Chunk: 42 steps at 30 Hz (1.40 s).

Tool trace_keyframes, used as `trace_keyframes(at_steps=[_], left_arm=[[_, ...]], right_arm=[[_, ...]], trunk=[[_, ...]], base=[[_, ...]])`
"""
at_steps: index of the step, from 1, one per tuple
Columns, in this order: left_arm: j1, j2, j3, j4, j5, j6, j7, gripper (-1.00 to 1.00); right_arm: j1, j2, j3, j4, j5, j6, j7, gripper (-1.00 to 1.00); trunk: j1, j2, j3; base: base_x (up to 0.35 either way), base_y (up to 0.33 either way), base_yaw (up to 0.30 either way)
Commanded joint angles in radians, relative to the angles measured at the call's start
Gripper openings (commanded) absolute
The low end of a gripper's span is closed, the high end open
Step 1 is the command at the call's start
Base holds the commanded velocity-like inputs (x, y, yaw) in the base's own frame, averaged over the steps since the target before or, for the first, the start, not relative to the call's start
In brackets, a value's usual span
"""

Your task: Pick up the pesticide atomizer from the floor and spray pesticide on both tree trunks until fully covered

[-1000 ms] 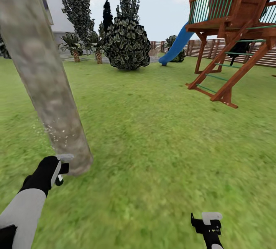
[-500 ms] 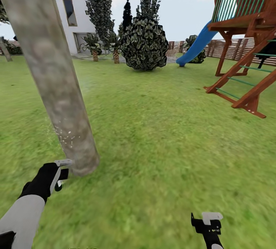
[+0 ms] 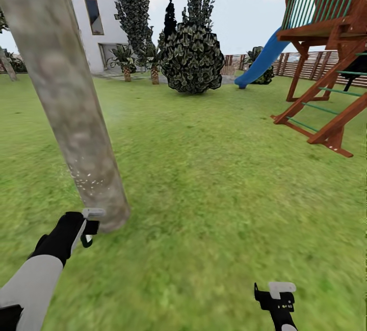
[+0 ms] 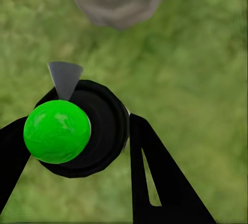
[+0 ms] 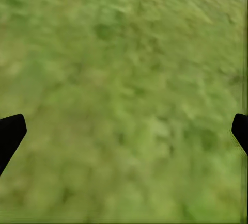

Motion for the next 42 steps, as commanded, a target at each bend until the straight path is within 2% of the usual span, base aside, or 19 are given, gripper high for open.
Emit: trace_keyframes(at_steps=[1,4,9,11,13,15,26,31,36,39,42], left_arm=[[-0.001,-0.004,0.003,-0.002,-0.022,0.004,-0.009,-1.0],[-0.001,-0.005,0.004,-0.002,-0.029,0.004,-0.008,-1.0],[-0.001,0.008,0.006,0.001,-0.032,0.015,-0.007,-1.0],[-0.002,0.009,0.011,0.001,-0.033,0.016,0.017,-1.0],[-0.004,-0.003,0.01,0.0,-0.031,0.017,0.062,-1.0],[-0.004,-0.008,0.009,0.0,-0.025,0.017,0.079,-1.0],[-0.007,-0.009,0.014,-0.003,-0.018,0.018,0.076,-1.0],[-0.061,-0.009,0.017,-0.001,-0.018,0.026,0.076,-1.0],[-0.141,-0.013,0.018,-0.003,-0.018,0.103,0.076,-1.0],[-0.158,-0.015,0.016,-0.003,-0.019,0.109,0.077,-1.0],[-0.17,-0.002,0.024,-0.003,-0.022,0.11,0.077,-1.0]], right_arm=[[-0.001,0.0,-0.003,0.001,0.011,-0.001,-0.006,1.0],[-0.001,0.0,-0.003,0.001,0.011,-0.001,-0.006,1.0],[-0.001,0.0,-0.003,0.001,0.011,-0.001,-0.006,1.0],[-0.001,0.0,-0.003,0.001,0.011,-0.001,-0.006,1.0],[-0.001,0.0,-0.003,0.001,0.011,-0.001,-0.006,1.0],[-0.001,0.0,-0.003,0.001,0.011,-0.001,-0.006,1.0],[-0.001,-0.002,-0.003,0.001,0.011,-0.001,-0.006,1.0],[-0.001,-0.001,-0.003,0.001,0.011,-0.001,-0.006,1.0],[-0.001,-0.001,-0.003,0.001,0.011,-0.001,-0.006,1.0],[-0.001,-0.001,-0.003,0.001,0.011,-0.001,-0.006,1.0],[-0.001,-0.001,-0.003,0.001,0.011,-0.001,-0.006,1.0]], trunk=[[0.0,0.0,-0.001],[0.0,0.0,-0.001],[0.0,0.0,-0.001],[0.0,0.0,-0.001],[0.0,0.0,-0.001],[0.0,0.0,-0.001],[0.0,0.0,-0.001],[0.0,0.0,-0.001],[0.0,0.0,-0.001],[0.0,0.0,-0.001],[0.0,0.0,-0.001]], base=[[0.0,-0.265,0.0],[0.0,-0.268,0.133],[0.01,-0.269,0.271],[0.07,-0.269,0.277],[0.085,-0.269,0.277],[0.115,-0.269,0.229],[-0.008,-0.272,0.012],[-0.019,-0.274,0.0],[0.147,-0.238,0.12],[0.235,-0.186,0.263],[0.248,-0.174,0.276]])
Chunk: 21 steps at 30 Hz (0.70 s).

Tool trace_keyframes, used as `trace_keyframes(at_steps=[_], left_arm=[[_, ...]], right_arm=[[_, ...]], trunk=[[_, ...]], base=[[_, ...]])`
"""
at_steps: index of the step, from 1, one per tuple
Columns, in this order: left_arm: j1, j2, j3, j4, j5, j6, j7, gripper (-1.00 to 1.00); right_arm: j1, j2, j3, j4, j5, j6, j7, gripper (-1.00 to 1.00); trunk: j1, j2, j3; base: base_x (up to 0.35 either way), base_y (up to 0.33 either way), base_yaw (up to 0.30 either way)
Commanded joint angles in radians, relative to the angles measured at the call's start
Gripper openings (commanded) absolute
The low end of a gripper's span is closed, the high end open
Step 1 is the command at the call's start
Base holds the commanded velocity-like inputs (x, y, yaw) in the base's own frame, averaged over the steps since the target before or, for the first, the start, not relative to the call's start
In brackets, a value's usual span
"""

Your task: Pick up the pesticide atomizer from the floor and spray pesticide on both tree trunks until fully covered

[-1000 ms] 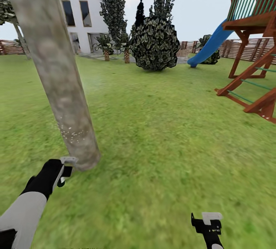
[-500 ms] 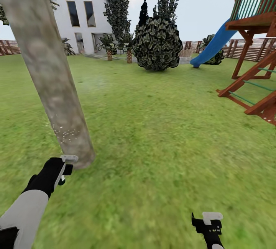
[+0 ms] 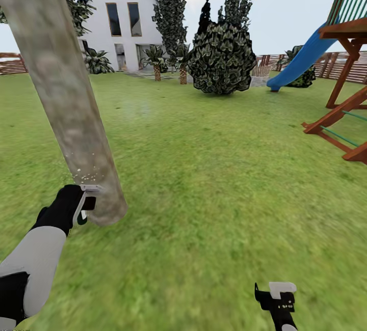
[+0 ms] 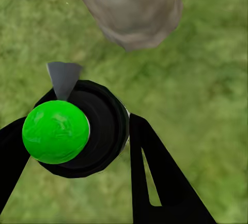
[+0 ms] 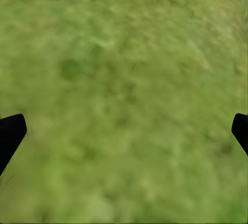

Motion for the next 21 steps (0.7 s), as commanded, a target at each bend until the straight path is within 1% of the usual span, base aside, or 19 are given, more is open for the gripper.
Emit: trace_keyframes(at_steps=[1,3,6,9,12,14,21], left_arm=[[-0.001,0.001,0.007,-0.001,0.0,0.004,0.0,-1.0],[0.003,0.002,0.012,-0.001,-0.001,0.004,0.002,-1.0],[0.0,0.002,0.013,-0.001,-0.002,0.004,0.003,-1.0],[0.009,-0.005,0.012,-0.001,-0.002,0.004,0.005,-1.0],[0.01,-0.012,0.012,-0.001,-0.001,0.003,0.007,-1.0],[0.01,-0.013,0.012,-0.001,-0.001,0.002,0.007,-1.0],[0.01,-0.012,0.012,-0.001,-0.001,0.002,0.007,-1.0]], right_arm=[[0.0,0.0,-0.003,0.001,0.011,-0.001,-0.006,1.0],[0.0,0.0,-0.003,0.001,0.011,-0.001,-0.006,1.0],[0.0,0.0,-0.003,0.001,0.011,-0.001,-0.006,1.0],[0.0,0.001,-0.003,0.001,0.011,-0.001,-0.006,1.0],[0.0,0.0,-0.003,0.001,0.011,-0.001,-0.006,1.0],[0.0,0.0,-0.003,0.001,0.011,-0.001,-0.006,1.0],[0.0,-0.003,-0.003,0.001,0.011,-0.001,-0.006,1.0]], trunk=[[0.0,0.0,-0.001],[0.0,0.0,-0.001],[0.0,0.0,-0.001],[0.0,0.0,-0.001],[0.0,0.0,-0.001],[0.0,0.0,-0.001],[0.0,0.0,-0.001]], base=[[0.254,-0.172,0.277],[0.176,-0.219,0.277],[0.032,-0.266,0.277],[-0.028,-0.275,0.232],[0.044,-0.275,0.054],[0.171,-0.241,0.006],[0.267,-0.161,0.0]])
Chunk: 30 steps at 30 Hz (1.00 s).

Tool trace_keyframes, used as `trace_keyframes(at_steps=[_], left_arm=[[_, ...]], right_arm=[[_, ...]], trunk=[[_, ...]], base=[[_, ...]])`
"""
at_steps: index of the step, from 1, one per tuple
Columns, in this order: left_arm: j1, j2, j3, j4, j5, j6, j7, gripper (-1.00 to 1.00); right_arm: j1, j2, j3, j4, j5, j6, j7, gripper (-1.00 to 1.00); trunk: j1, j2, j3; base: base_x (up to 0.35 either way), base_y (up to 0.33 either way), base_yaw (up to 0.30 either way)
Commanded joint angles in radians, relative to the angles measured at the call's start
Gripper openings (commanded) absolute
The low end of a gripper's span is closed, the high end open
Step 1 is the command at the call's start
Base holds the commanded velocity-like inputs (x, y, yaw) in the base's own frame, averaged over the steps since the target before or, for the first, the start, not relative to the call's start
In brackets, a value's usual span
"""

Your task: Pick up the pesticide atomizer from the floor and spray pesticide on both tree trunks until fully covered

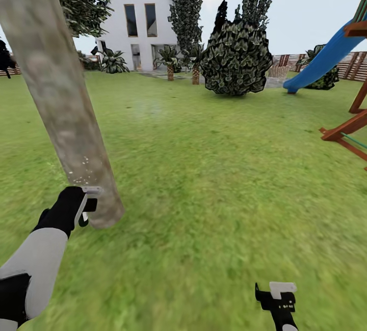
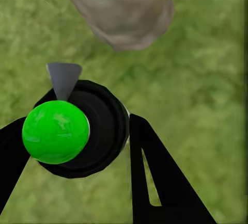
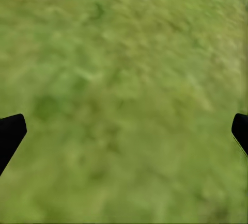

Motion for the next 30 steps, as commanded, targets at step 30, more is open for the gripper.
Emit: trace_keyframes(at_steps=[30], left_arm=[[0.062,0.016,0.027,0.016,-0.006,-0.013,0.006,-1.0]], right_arm=[[-0.001,0.002,-0.003,0.001,0.011,-0.001,-0.005,1.0]], trunk=[[0.0,0.0,-0.001]], base=[[0.128,-0.209,0.166]])
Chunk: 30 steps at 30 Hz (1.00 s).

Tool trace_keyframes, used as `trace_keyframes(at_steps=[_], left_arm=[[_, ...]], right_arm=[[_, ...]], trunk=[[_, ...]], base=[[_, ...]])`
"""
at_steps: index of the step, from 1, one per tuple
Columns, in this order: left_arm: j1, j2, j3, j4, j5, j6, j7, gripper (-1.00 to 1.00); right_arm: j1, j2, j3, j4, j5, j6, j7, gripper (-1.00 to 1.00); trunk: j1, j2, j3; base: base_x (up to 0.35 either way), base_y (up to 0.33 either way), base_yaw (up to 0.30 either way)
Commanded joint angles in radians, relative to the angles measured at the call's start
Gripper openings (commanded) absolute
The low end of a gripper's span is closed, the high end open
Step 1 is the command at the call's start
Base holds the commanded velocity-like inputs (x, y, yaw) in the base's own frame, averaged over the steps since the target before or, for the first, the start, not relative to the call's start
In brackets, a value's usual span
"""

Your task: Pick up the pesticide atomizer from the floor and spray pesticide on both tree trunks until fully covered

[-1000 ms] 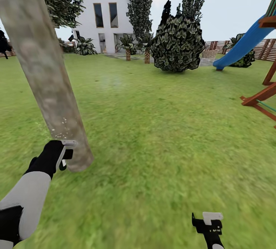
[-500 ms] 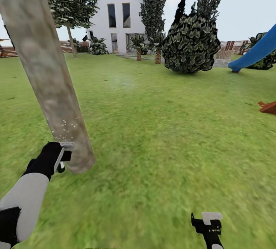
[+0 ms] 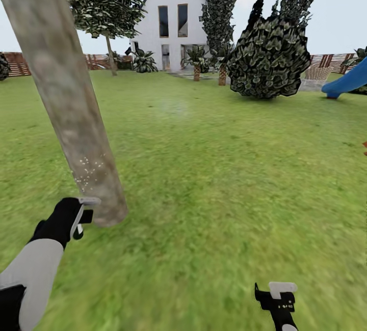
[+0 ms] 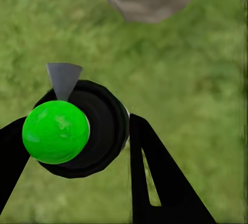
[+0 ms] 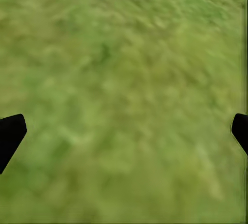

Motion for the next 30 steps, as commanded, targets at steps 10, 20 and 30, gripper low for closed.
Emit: trace_keyframes(at_steps=[10,20,30], left_arm=[[0.002,0.024,0.005,-0.001,-0.004,0.006,0.001,-1.0],[0.004,0.027,0.002,-0.001,0.0,-0.028,0.004,-1.0],[0.004,0.031,0.004,0.052,-0.002,-0.079,0.058,-1.0]], right_arm=[[-0.001,0.002,-0.003,0.001,0.011,-0.001,-0.004,1.0],[-0.001,0.003,-0.003,0.001,0.011,-0.001,-0.004,1.0],[-0.001,0.002,-0.003,0.001,0.011,-0.001,-0.004,1.0]], trunk=[[0.0,0.0,-0.001],[0.0,0.0,-0.001],[0.0,0.0,-0.001]], base=[[0.146,-0.261,0.005],[0.146,-0.261,0.247],[0.187,-0.234,0.115]])
